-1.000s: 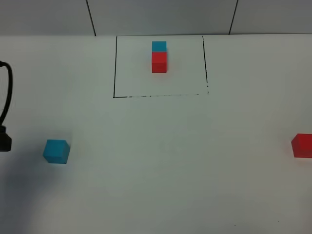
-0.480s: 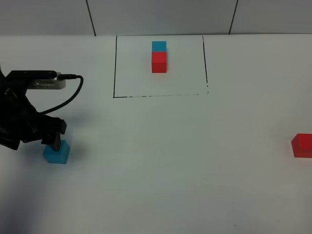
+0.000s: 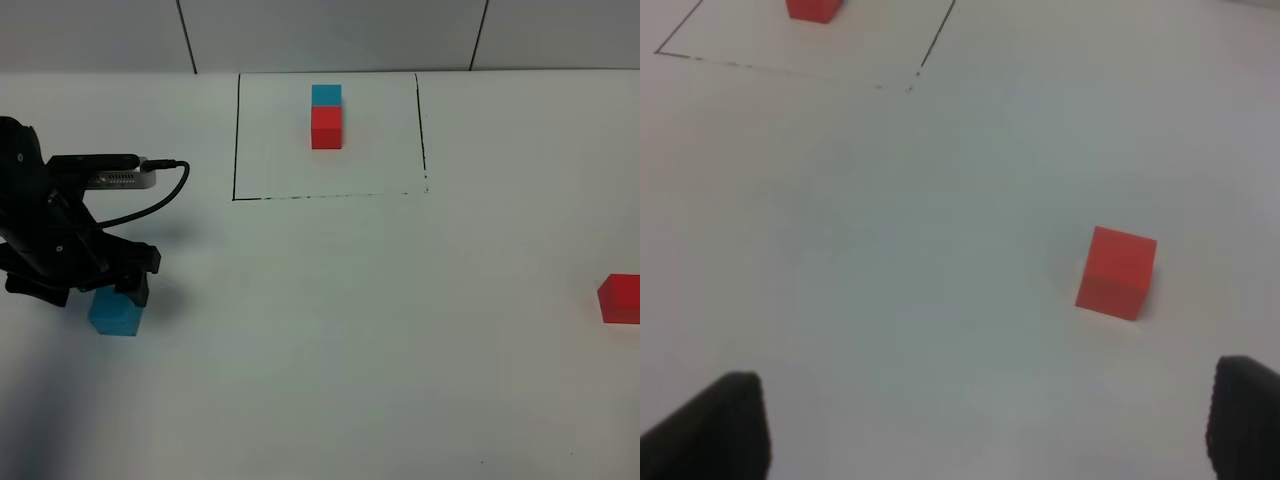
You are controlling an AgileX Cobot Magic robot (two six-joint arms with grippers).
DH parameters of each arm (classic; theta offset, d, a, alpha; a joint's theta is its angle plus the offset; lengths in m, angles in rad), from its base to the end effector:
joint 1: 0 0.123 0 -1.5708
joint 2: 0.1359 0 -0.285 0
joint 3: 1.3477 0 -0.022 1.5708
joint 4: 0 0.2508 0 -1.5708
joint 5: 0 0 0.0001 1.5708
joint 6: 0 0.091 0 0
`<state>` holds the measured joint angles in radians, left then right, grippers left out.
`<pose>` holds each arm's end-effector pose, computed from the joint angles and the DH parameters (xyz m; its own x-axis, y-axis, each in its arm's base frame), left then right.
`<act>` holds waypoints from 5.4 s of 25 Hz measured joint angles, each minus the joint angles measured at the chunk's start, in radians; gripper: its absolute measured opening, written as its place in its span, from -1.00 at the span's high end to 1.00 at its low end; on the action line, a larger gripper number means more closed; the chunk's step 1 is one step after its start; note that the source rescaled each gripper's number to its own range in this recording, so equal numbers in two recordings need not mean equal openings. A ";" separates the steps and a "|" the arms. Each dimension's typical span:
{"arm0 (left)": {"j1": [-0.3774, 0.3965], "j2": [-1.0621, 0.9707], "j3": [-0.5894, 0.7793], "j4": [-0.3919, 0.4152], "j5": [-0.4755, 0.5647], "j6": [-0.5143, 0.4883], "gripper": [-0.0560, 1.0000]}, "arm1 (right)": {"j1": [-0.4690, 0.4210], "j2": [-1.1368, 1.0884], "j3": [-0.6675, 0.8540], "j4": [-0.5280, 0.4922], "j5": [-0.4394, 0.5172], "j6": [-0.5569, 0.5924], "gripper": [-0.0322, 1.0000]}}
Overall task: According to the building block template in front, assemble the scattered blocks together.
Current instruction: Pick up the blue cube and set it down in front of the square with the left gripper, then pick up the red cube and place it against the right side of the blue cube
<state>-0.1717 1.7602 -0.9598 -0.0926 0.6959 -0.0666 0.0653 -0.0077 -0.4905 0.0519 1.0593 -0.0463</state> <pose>0.3044 -0.0583 0.1560 -0.9876 0.0321 -0.1535 0.0449 0.9958 -0.0803 -0.0052 0.0038 0.2748 -0.4526 -0.0505 -0.8903 -0.1148 0.9934 0.0020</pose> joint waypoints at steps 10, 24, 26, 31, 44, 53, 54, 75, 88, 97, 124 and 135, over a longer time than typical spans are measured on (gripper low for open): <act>-0.029 0.115 0.000 0.000 -0.077 0.002 -0.48 | 0.000 0.000 0.000 0.000 0.000 0.000 -0.54; -0.062 0.140 -0.083 -0.001 0.005 0.020 0.89 | 0.000 0.000 0.000 0.000 0.000 0.000 -0.54; -0.069 0.140 -0.146 -0.001 0.055 0.067 0.89 | 0.000 0.000 0.000 0.000 0.000 0.000 -0.54; -0.147 0.164 -0.340 0.013 0.149 0.295 0.89 | 0.000 0.000 0.000 0.000 0.000 0.000 -0.54; -0.484 0.611 -1.063 0.190 0.468 0.722 0.89 | 0.000 0.000 0.000 0.000 0.000 -0.001 -0.54; -0.508 0.736 -1.226 0.105 0.494 0.883 0.89 | 0.000 0.000 0.000 0.000 0.000 0.000 -0.54; -0.508 0.744 -1.226 0.105 0.494 0.892 0.89 | 0.000 0.000 0.000 0.000 0.000 0.000 -0.54; -0.508 0.797 -1.234 0.107 0.494 0.903 0.89 | 0.000 0.000 0.000 0.000 0.000 -0.001 -0.54; -0.508 0.731 -1.234 0.105 0.495 0.915 -0.12 | 0.000 0.000 0.000 0.000 0.000 0.001 -0.54; -0.497 0.563 -1.234 0.147 0.496 0.717 -1.00 | 0.000 0.000 0.000 0.000 0.000 0.001 -0.54; 0.097 -0.760 -0.090 0.065 0.246 0.276 -0.95 | 0.000 0.000 0.000 0.001 0.000 0.002 -0.54; 0.097 -1.171 0.103 0.078 0.414 0.137 -0.86 | 0.000 0.000 0.000 0.001 0.000 0.002 -0.54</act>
<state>-0.0750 0.5893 -0.8567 -0.0146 1.1101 0.0704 0.0653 -0.0077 -0.4905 0.0526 1.0593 -0.0447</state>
